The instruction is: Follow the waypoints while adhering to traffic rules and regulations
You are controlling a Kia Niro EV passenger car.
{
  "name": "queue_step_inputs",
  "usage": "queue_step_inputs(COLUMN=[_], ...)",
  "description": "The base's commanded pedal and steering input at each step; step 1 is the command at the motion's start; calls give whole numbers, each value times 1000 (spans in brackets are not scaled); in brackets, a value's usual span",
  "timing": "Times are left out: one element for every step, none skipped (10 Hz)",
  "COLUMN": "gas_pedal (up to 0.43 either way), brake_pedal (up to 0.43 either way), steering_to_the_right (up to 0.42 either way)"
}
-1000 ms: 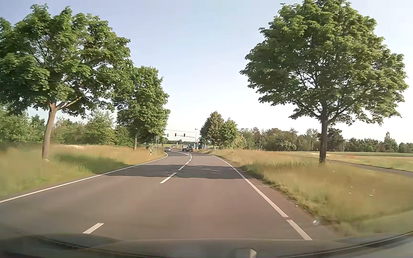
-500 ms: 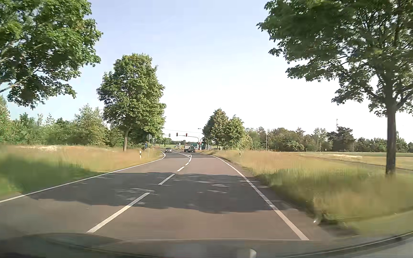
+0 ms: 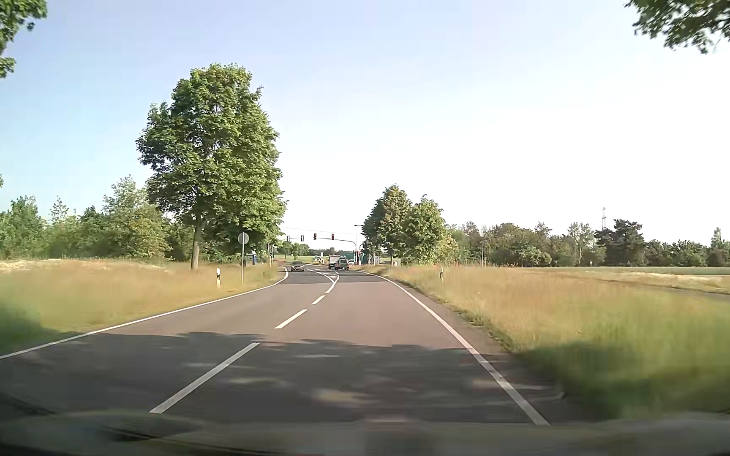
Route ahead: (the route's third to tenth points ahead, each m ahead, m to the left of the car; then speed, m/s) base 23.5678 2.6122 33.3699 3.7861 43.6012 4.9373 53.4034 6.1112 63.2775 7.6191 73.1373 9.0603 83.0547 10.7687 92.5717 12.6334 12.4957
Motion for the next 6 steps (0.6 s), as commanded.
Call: queue_step_inputs(gas_pedal=[0, 0, 0, 0, 0, 0], brake_pedal=[30, 24, 30, 30, 30, 30], steering_to_the_right=[-9, -9, -9, -9, -9, -9])
